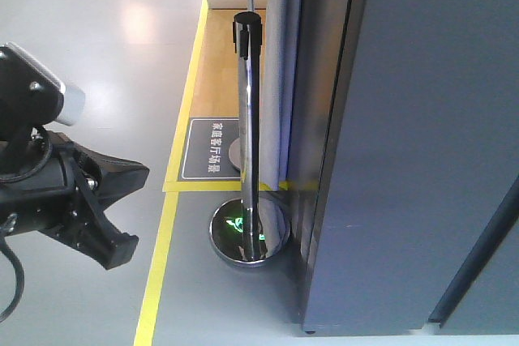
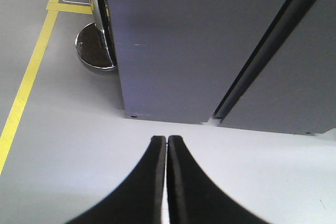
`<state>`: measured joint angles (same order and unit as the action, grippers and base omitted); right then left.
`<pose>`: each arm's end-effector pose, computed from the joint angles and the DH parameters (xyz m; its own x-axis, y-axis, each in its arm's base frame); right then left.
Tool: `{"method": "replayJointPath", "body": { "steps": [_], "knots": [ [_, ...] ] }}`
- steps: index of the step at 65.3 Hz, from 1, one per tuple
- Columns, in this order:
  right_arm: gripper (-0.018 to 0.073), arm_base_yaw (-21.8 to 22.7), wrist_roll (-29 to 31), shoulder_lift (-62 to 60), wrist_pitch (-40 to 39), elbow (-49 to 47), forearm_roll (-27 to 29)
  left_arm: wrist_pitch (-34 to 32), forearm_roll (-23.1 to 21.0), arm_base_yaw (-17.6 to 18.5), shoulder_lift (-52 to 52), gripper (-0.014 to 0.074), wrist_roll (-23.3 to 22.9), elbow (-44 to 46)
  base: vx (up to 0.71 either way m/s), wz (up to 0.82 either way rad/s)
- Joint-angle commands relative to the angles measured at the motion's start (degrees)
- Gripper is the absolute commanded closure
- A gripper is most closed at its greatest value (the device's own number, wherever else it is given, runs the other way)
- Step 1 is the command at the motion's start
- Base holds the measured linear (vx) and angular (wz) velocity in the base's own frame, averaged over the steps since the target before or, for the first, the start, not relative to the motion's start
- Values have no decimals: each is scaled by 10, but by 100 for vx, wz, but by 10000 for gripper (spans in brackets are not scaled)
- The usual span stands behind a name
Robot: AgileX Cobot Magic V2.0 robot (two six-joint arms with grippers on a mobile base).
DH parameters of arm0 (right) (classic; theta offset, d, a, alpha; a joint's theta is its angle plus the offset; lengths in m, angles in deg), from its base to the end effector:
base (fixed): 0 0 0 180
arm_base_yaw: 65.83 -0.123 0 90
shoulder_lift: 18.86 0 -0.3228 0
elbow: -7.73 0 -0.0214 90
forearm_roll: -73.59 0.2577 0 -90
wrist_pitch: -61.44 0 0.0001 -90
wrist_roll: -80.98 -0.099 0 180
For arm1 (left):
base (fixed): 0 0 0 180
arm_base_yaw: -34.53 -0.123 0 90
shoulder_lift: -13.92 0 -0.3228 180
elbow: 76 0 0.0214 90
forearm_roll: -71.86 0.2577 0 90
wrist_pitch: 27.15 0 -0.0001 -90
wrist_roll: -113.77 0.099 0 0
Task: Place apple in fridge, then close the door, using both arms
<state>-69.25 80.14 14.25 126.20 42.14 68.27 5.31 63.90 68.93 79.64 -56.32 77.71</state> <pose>0.0330 -0.0063 0.3513 -0.6702 -0.0650 -0.7393 -0.0142 0.9971 -0.0748 0.1667 -0.1231 0.3740 -0.4292 0.3610 -0.8279 0.6389 0.7693 0.0042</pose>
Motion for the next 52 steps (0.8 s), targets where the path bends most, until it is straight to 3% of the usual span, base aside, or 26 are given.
{"method": "replayJointPath", "body": {
  "steps": [1, 11, 29, 35, 43, 52],
  "knots": [
    [561, -1, 2, 4, -33, -12, -6, -36, 0, -3, -13, 602, -1, 15, 0, 0],
    [561, -1, 2, 4, -33, -12, -6, -61, 8, -36, -60, 602, -1, -20, 0, 0],
    [561, -1, 2, 4, -33, -12, -5, -268, 0, -160, -242, 602, -5, -263, 0, 0],
    [561, -1, 2, 4, -33, -12, -5, -318, 0, -202, -320, 602, -28, -346, 0, 0],
    [561, -1, 2, 4, -33, -12, -5, -351, 0, -254, -419, 602, -77, -439, 0, 0],
    [561, -1, 2, 4, -33, -12, -5, -359, 0, -288, -508, 602, -93, -510, 0, 0]
  ]
}}
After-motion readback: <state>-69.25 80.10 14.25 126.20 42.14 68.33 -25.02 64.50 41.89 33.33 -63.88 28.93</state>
